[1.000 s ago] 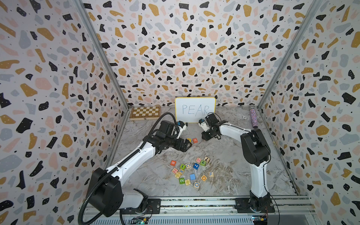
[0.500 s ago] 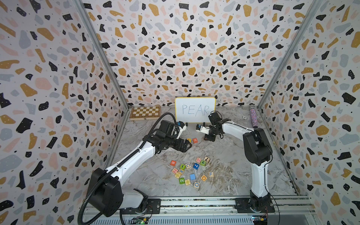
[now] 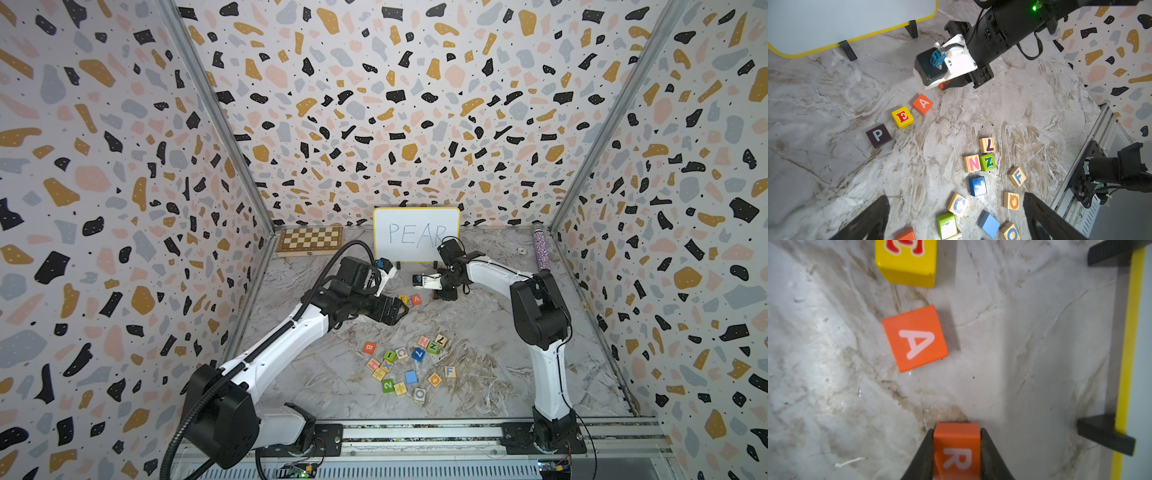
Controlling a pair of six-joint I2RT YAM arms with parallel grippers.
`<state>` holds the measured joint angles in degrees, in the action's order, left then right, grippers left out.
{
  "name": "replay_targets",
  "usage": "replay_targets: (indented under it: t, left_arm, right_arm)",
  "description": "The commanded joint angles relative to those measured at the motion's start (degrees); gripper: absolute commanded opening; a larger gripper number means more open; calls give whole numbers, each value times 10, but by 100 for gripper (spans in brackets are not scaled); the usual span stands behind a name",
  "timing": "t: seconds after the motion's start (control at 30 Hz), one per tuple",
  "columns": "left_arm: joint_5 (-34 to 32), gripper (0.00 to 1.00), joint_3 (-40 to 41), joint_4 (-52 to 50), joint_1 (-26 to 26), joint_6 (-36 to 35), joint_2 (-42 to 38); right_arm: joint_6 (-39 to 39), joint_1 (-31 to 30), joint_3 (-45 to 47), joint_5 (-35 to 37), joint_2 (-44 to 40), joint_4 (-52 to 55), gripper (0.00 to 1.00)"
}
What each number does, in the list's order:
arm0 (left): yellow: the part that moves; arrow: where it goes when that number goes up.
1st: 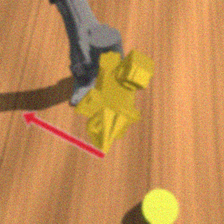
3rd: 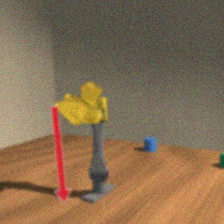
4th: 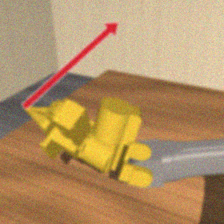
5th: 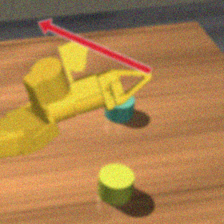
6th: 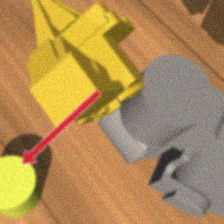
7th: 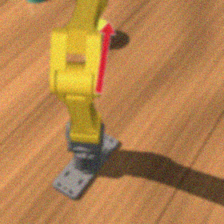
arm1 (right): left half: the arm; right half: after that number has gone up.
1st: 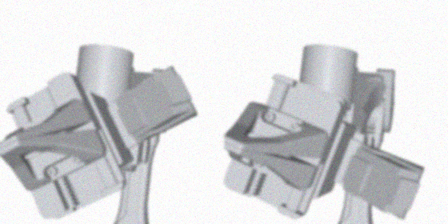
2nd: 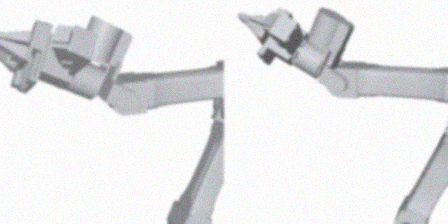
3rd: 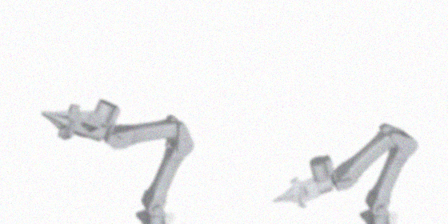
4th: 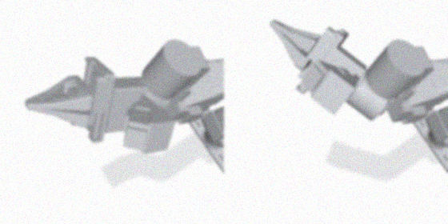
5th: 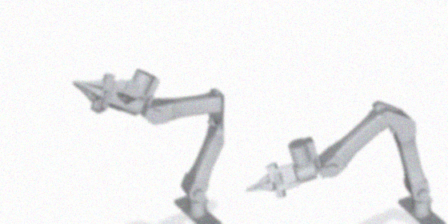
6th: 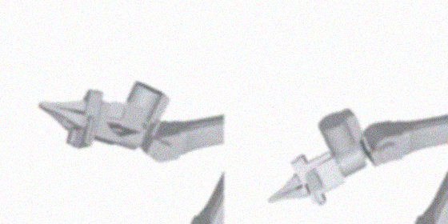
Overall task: Spell the uppercase word “pear” with letter blocks
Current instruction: Place the letter block at the center of the board.
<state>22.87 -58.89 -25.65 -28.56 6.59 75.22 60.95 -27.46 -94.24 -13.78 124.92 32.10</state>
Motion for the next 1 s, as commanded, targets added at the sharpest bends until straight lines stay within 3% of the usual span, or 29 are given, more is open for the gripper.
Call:
replay_targets:
  t: [0.0,0.5,0.7,0.97]
  left_arm:
    - [-8,99,10,12,2,-9,-17]
    - [-15,99,15,17,2,-9,-19]
    - [-18,99,18,20,2,-7,-22]
    - [-18,99,20,21,2,-7,-22]
  right_arm:
    - [21,-3,-31,-13,22,54,6]
    - [32,-8,-42,-66,22,103,12]
    - [27,-9,-52,-59,28,116,13]
    - [15,-11,-55,-44,37,96,22]
